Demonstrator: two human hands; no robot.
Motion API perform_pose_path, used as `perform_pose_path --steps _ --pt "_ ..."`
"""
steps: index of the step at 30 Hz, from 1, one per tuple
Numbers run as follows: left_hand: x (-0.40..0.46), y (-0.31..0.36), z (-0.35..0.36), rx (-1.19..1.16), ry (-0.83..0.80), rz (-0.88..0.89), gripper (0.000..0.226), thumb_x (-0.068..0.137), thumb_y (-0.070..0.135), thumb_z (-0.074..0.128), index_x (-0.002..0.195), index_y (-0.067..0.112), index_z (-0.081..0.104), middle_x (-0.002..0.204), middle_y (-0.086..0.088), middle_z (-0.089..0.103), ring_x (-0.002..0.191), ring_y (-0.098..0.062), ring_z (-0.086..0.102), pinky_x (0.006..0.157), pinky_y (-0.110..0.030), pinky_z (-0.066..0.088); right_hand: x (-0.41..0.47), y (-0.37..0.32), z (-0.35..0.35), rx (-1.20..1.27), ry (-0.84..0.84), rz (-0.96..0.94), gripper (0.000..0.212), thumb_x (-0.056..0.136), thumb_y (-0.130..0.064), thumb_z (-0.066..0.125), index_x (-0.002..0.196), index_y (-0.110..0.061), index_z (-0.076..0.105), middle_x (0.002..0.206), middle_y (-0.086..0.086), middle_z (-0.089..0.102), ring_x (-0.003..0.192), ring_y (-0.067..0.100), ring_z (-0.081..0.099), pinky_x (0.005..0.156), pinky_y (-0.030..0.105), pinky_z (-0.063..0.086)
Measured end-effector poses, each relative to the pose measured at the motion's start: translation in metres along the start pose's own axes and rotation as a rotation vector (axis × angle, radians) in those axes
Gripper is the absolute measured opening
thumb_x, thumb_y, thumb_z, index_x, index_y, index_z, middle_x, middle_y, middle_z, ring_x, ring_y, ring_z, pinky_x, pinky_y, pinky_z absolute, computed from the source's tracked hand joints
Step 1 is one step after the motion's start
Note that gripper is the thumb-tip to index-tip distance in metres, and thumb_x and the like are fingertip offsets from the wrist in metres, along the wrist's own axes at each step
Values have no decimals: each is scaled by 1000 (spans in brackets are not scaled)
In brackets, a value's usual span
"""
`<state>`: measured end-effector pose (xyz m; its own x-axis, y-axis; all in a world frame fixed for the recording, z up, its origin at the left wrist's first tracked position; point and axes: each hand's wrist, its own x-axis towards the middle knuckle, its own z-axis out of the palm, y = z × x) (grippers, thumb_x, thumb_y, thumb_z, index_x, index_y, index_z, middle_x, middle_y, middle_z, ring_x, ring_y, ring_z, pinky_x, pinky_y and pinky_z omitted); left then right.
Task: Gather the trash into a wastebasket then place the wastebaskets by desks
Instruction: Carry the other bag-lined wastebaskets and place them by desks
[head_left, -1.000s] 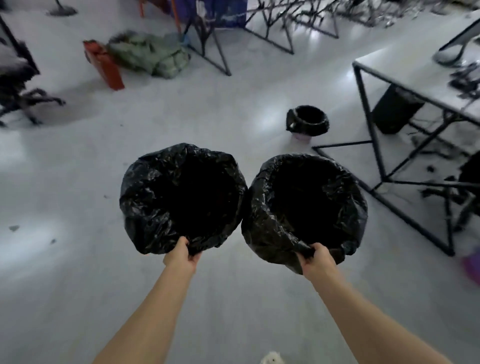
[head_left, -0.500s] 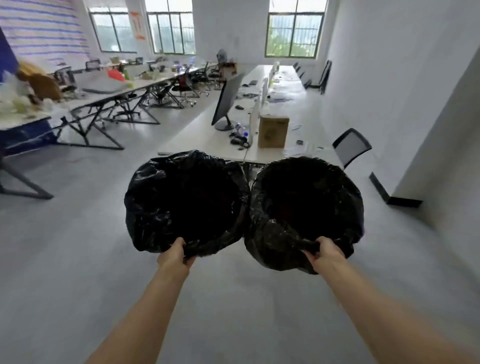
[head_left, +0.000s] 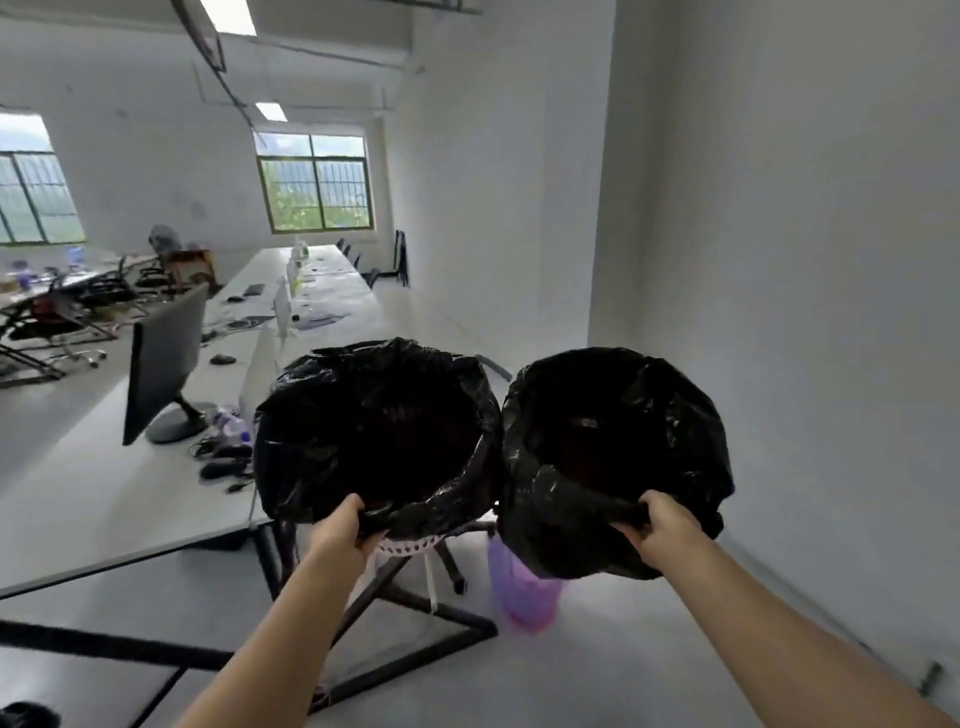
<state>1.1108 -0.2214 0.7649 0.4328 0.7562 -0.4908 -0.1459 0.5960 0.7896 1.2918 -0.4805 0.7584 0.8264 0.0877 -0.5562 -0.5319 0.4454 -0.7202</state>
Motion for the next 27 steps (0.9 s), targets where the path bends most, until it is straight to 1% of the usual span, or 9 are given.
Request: perform_pose_path --steps 2,5,8,15,17,19,21,23,27 --pt "38 3 51 34 -59 -7 8 92 6 50 95 -1 49 116 -21 54 123 -33 53 88 -38 50 33 -27 11 14 25 -42 45 86 5 49 131 -1 42 135 24 45 121 42 49 79 45 53" --pt "89 1 124 49 -117 -18 33 90 7 53 122 0 50 124 -19 57 114 -30 57 71 -32 54 86 -68 25 18 46 -86 45 86 4 52 130 1 44 133 25 47 119 43 50 78 45 54" --pt "138 -11 211 86 -110 -4 7 88 4 53 94 0 51 91 -17 60 110 -29 59 46 -26 53 161 -114 45 3 44 -101 44 86 4 53 129 1 45 131 26 49 117 43 52 72 45 55" --pt "237 -8 382 75 -75 33 13 86 -2 53 75 2 47 94 -22 56 93 -27 62 27 -18 43 334 -214 113 24 62 -78 45 87 2 51 132 -2 45 133 24 49 118 42 52 77 46 54" --pt "264 -2 418 19 -31 27 6 85 1 55 88 -1 50 85 -16 53 89 -29 61 35 -20 50 377 -232 141 38 58 -62 45 88 2 50 132 -3 45 134 24 48 119 42 51 78 46 54" --pt "295 3 452 6 18 26 16 86 3 57 100 -1 49 83 -16 55 102 -35 62 61 -28 57 418 -244 170 36 52 -50 44 88 2 49 132 -4 45 135 23 47 120 42 50 76 46 54" --pt "336 11 489 13 30 28 23 87 4 56 109 -3 52 100 -23 61 113 -39 60 79 -35 51 465 -259 203 6 42 -37 43 88 2 50 131 -4 46 134 23 48 120 41 51 73 47 56" --pt "374 20 525 24 49 68 36 88 3 56 122 -7 51 122 -28 58 115 -39 59 83 -36 51 505 -275 235 -2 20 -25 42 87 2 51 129 -4 47 132 23 50 119 42 52 73 47 58" --pt "445 36 591 13 27 73 37 87 0 56 123 -7 49 128 -27 54 116 -37 57 85 -38 52 574 -303 290 -20 -23 22 34 86 2 51 120 -1 50 125 23 53 116 41 54 70 47 60"
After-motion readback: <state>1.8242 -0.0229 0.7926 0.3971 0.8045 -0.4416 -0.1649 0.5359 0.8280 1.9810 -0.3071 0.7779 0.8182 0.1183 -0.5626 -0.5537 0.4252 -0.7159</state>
